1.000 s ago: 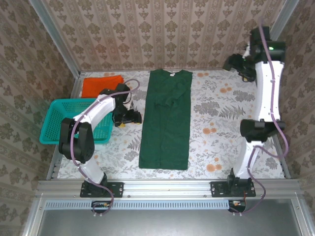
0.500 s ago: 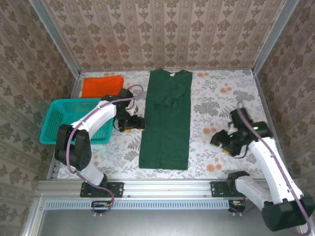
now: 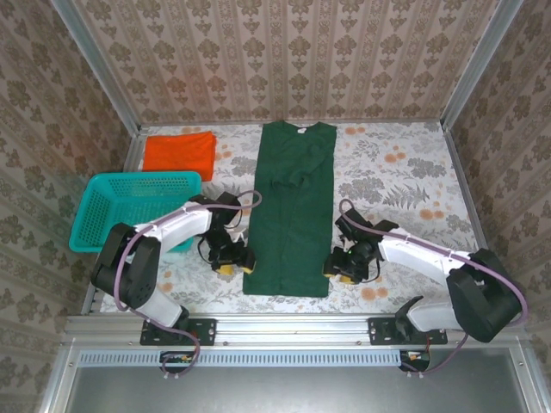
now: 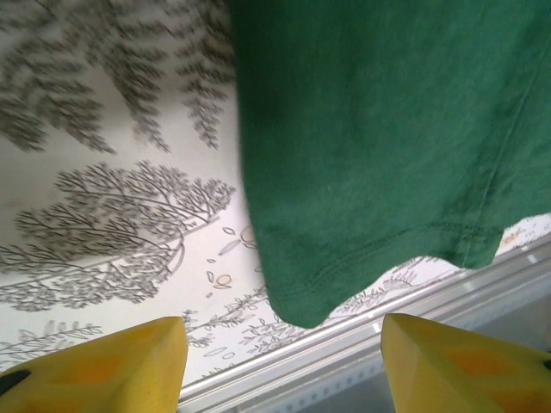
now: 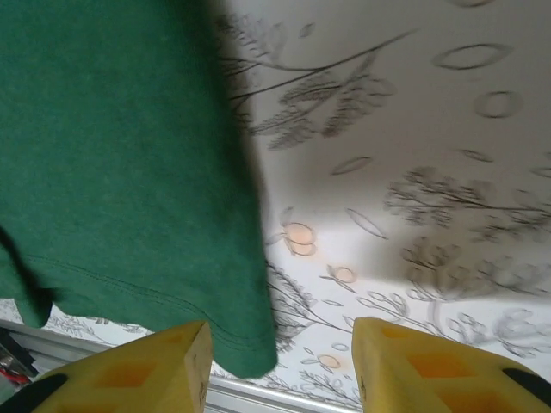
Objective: Fold and stack the t-shirts
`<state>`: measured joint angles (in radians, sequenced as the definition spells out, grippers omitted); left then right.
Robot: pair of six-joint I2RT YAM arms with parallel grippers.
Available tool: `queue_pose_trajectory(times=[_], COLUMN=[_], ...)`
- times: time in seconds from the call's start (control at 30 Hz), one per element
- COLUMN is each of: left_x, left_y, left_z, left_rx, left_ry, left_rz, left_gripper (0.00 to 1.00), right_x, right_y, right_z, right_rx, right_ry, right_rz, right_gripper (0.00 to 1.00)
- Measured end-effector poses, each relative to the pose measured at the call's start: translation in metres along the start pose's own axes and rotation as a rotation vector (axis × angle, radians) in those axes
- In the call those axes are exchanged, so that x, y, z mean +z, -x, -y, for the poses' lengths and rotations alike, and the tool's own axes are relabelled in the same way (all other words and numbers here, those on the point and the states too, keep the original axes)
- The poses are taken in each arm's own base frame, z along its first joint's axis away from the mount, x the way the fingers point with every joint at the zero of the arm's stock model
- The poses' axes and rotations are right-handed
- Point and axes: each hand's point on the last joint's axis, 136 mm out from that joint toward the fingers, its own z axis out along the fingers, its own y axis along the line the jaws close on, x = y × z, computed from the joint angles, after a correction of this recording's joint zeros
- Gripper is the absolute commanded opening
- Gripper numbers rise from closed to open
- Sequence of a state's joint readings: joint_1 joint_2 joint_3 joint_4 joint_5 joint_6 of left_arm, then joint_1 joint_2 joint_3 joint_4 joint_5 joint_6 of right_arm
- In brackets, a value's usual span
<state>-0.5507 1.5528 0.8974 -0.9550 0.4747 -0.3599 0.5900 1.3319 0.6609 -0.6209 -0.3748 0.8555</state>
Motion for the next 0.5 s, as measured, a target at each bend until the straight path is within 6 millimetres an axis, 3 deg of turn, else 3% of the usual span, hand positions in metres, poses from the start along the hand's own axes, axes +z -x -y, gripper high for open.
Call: queue_pose_trajectory(times=[0.3,0.5], left_x=[0.006,0.013], left_y=[-0.001,-0.005], left_z=[0.015,0.014], left_rx=[0.018,0.010], left_ry=[-0.083,-0.087], left_rz=[-0.014,-0.041], left_gripper=[0.62,0.60], right_x=[0.018,0.028], right_y=[-0.011,-0.015], right_z=[-0.021,-0.017], right_rx=[-0.021,0.017], right_ry=[0.017,-0.015], right_rz=[-0.016,-0.042], right_gripper=[0.48,0.46])
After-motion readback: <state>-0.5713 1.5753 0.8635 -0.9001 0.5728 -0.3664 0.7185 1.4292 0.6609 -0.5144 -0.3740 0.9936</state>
